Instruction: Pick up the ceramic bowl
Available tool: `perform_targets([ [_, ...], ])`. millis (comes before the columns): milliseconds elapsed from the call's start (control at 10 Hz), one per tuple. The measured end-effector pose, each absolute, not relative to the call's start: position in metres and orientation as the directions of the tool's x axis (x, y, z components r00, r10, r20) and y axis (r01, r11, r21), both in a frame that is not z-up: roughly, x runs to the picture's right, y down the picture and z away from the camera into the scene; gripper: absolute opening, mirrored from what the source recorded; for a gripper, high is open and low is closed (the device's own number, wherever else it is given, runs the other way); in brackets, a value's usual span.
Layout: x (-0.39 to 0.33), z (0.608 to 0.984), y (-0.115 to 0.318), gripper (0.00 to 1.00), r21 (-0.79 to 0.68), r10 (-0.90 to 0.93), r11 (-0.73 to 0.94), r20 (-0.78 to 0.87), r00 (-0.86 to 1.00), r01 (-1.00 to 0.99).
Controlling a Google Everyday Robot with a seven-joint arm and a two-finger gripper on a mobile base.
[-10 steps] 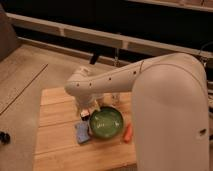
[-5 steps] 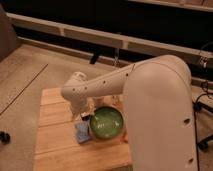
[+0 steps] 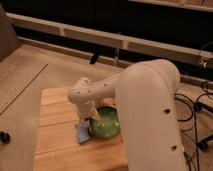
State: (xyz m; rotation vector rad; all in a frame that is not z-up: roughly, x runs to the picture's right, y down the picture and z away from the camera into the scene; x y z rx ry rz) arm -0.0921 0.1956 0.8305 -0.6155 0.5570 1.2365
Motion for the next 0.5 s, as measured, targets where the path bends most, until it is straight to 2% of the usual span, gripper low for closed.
perform_targets([
  [500,-0.09,0.848,0.199,0.12,-0.087,0.671,0.217,-0.71,0.213,-0.972],
])
